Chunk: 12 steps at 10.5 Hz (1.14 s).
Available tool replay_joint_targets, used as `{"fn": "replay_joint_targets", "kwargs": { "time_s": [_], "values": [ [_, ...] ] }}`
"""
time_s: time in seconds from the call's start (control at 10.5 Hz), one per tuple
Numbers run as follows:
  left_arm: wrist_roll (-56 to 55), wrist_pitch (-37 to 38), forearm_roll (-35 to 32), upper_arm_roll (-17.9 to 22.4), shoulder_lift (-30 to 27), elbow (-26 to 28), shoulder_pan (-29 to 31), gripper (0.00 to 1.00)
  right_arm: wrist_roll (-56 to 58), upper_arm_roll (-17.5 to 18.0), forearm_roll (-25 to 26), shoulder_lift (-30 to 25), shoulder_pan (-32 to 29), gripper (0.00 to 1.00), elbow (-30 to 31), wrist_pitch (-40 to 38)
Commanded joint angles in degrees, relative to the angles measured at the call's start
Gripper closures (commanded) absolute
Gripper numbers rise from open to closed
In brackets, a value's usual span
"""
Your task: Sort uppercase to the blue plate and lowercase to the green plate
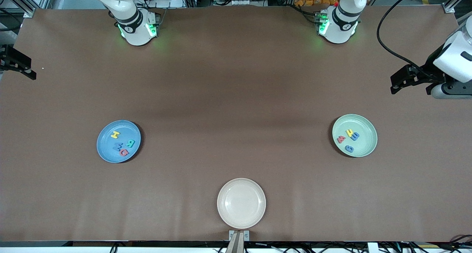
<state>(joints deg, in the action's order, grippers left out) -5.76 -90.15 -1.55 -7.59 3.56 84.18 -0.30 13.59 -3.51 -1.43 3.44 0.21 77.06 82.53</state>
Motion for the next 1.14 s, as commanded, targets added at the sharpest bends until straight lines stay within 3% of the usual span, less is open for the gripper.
{"fn": "replay_joint_targets", "kwargs": {
  "time_s": [0.0, 0.19, 1.04],
  "values": [
    [-0.7, 0.6, -1.1, -0.1, -0.4, -0.5, 0.0, 0.0, -2.2, 0.4, -2.3, -1.3, -1.2, 0.0, 3.0, 2.0],
    [-0.6, 1.5, -1.1, -0.1, -0.5, -0.5, 0.0, 0.0, -2.5, 0.3, -3.1, -2.6, -1.2, 0.0, 5.5, 4.0],
    [-0.6, 2.4, -1.1, 0.1, -0.4, -2.4, 0.2, 0.0, -2.5, 0.2, -1.6, -3.7, -1.2, 0.0, 5.6, 3.3]
  ]
}}
